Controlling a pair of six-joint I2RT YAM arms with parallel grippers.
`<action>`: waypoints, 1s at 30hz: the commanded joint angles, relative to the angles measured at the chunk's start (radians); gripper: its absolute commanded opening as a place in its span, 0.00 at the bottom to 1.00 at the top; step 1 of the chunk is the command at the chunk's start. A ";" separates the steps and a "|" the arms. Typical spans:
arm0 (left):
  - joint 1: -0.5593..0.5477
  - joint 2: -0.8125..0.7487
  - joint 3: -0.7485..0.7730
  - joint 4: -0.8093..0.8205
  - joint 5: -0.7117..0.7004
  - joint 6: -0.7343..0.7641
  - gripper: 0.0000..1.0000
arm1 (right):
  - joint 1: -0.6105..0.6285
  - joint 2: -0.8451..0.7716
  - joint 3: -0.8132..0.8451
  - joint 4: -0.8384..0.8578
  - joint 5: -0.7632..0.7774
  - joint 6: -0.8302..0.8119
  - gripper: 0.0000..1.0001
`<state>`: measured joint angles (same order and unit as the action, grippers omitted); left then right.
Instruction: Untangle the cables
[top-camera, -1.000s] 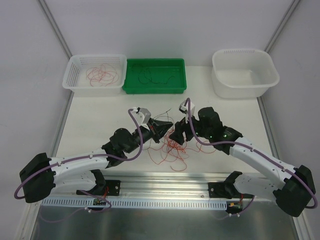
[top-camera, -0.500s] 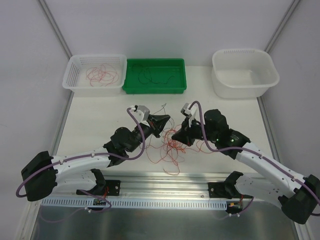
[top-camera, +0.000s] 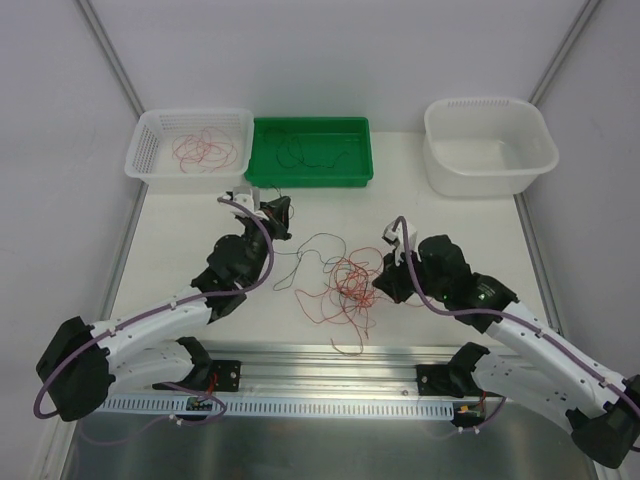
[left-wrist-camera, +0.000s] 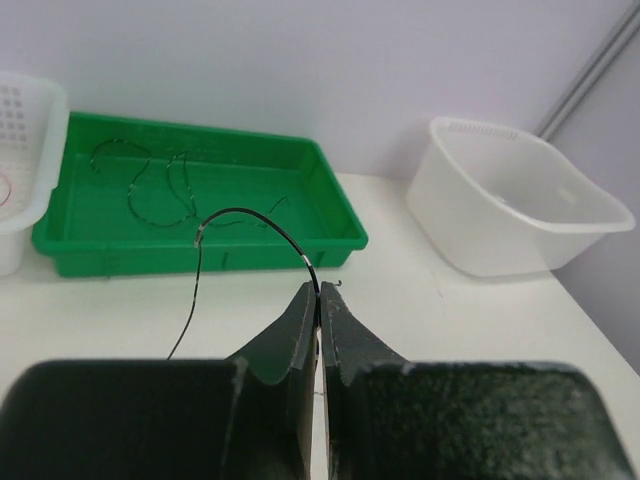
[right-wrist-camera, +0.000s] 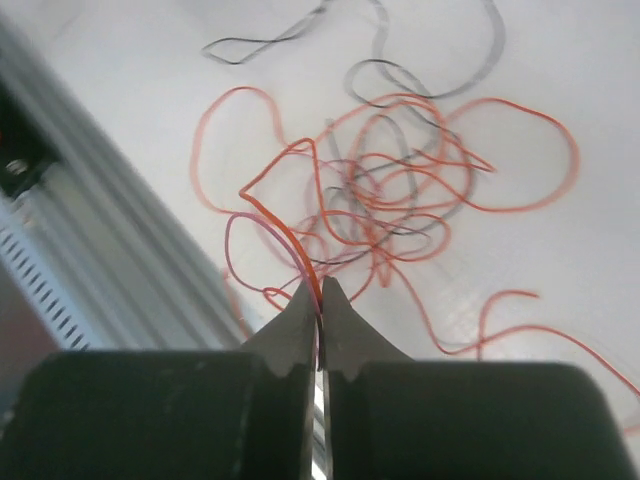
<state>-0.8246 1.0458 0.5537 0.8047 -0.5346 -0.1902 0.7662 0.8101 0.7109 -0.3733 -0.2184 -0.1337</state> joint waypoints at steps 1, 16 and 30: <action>0.034 -0.044 0.043 -0.166 0.024 -0.084 0.00 | -0.034 -0.009 0.033 -0.102 0.328 0.075 0.04; 0.039 0.137 0.075 -0.670 0.261 -0.118 0.02 | -0.045 0.005 0.009 -0.111 0.324 0.125 0.76; 0.028 0.444 0.241 -0.800 0.168 -0.046 0.53 | -0.044 -0.060 -0.018 -0.130 0.315 0.108 0.82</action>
<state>-0.7910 1.4914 0.7551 0.0341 -0.3058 -0.2626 0.7231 0.7624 0.7033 -0.4957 0.0940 -0.0227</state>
